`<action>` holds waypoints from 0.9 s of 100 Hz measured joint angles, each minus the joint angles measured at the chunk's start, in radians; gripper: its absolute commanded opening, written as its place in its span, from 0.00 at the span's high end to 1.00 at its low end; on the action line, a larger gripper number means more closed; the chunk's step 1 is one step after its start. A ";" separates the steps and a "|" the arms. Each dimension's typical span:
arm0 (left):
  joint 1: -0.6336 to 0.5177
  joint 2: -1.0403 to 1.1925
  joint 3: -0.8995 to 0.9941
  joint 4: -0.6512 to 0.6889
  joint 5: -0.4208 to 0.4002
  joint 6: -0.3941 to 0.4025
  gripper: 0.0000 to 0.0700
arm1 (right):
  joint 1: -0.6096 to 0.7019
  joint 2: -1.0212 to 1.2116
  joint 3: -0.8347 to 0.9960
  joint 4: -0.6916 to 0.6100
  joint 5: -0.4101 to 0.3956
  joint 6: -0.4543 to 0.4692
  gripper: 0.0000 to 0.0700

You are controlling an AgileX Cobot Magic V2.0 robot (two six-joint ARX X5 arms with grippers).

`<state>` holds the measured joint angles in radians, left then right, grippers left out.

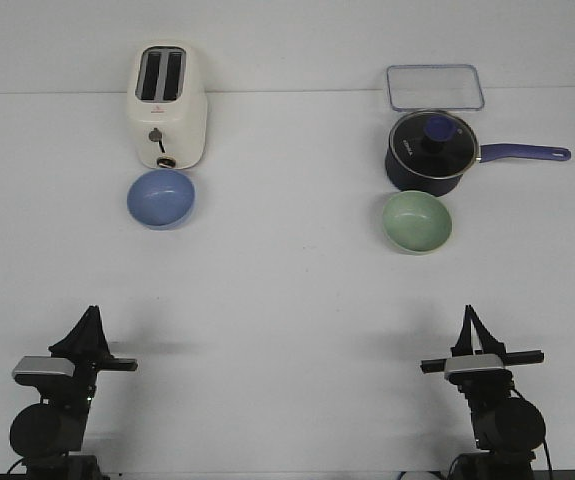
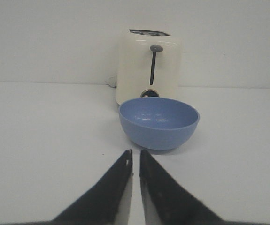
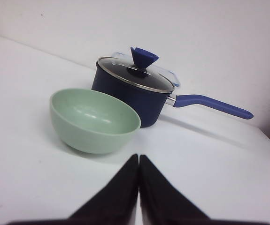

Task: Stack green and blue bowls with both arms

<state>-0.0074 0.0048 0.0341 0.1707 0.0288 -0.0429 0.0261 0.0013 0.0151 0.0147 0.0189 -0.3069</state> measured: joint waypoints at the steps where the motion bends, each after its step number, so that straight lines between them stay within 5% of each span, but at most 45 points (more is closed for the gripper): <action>1: 0.000 0.000 0.000 0.000 0.000 0.000 0.98 | 0.000 0.000 0.000 0.000 0.000 0.000 1.00; 90: 0.000 0.000 0.000 0.000 0.000 0.000 0.98 | 0.000 0.000 0.000 0.001 -0.020 0.013 1.00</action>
<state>-0.0074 0.0048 0.0341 0.1707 0.0284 -0.0425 0.0261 0.0013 0.0151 0.0158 -0.0010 -0.2943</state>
